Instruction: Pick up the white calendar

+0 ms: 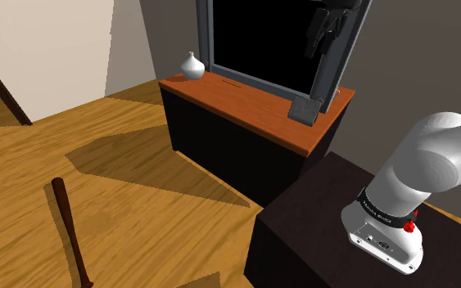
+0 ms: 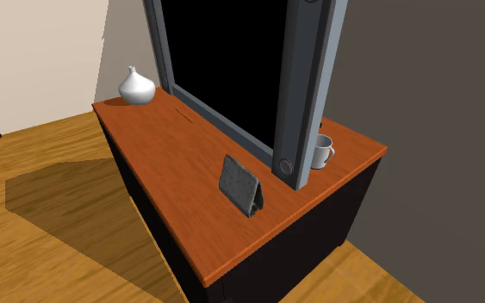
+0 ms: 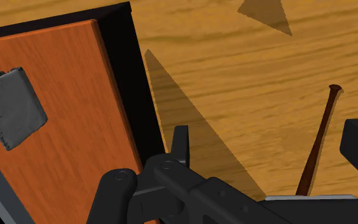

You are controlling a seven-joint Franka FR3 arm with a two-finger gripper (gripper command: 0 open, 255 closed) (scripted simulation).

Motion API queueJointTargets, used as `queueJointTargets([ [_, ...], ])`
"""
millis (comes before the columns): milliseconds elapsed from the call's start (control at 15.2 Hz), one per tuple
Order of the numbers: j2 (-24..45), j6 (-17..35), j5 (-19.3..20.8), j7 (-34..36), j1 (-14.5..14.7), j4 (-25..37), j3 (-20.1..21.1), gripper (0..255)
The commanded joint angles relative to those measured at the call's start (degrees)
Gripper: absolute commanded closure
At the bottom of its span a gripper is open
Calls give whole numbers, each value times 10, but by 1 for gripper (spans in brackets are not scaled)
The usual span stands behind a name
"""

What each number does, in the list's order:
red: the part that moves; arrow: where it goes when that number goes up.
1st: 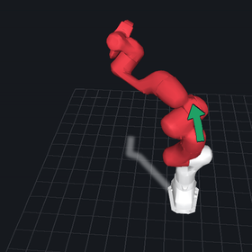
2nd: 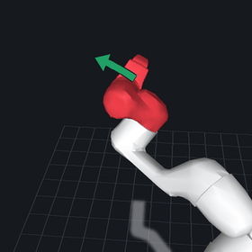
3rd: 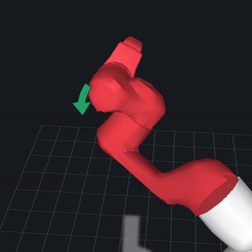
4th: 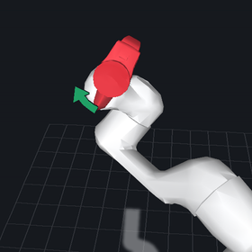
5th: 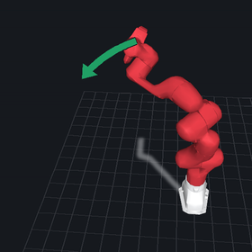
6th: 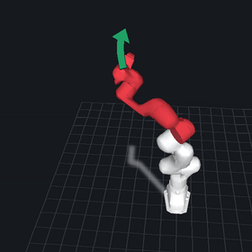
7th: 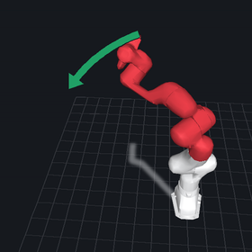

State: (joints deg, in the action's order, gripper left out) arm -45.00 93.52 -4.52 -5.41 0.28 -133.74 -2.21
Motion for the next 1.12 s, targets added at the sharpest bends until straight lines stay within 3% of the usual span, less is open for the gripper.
queueJointTargets([
  [0,0,0,0,0,0,0,0,0],
  [528,37,94,48,-102,-27,-63,-86,0],
  [1056,128,197,78,-208,-45,-78,-179,0],
])
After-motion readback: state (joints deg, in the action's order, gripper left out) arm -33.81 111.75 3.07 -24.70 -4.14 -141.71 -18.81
